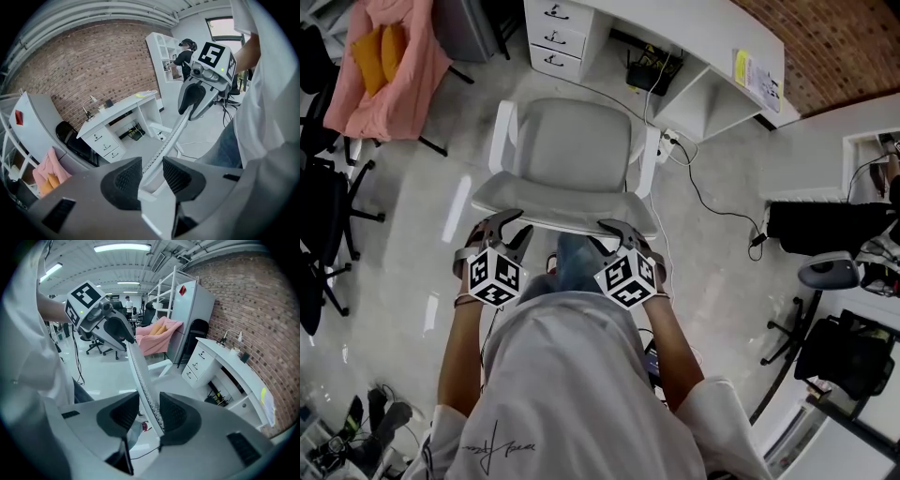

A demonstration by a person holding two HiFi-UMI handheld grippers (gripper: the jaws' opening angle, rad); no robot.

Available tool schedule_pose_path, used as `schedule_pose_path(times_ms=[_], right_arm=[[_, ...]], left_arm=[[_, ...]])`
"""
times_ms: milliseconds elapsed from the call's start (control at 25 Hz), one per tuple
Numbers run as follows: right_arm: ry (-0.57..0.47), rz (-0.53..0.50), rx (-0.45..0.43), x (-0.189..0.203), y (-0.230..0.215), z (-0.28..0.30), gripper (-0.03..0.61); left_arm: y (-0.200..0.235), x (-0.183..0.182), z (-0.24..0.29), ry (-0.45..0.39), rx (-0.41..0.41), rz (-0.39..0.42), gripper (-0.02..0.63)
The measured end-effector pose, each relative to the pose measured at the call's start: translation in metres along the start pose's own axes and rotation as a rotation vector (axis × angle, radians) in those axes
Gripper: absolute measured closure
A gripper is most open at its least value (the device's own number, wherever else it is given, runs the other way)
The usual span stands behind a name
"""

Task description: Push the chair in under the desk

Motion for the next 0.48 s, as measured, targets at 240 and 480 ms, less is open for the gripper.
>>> schedule_pose_path(times_ms=[240,480], right_arm=[[-0.006,0.010,0.007,-0.002,-0.024,0.009,0.426],[0.010,0.037,0.006,-0.006,-0.048,0.017,0.426]], left_arm=[[0.021,-0.014,0.017,0.005,0.004,0.015,0.479],[0.041,-0.027,0.033,0.009,0.025,0.035,0.479]])
Point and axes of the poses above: the fingertips, and each gripper's own axes: z forward along the fingers, y to its left, x out of its underside, the point moved 8 cm from there along -z, backward along the fingers, and after that the axes turned 8 degrees about -z, right-handed, at the moved point
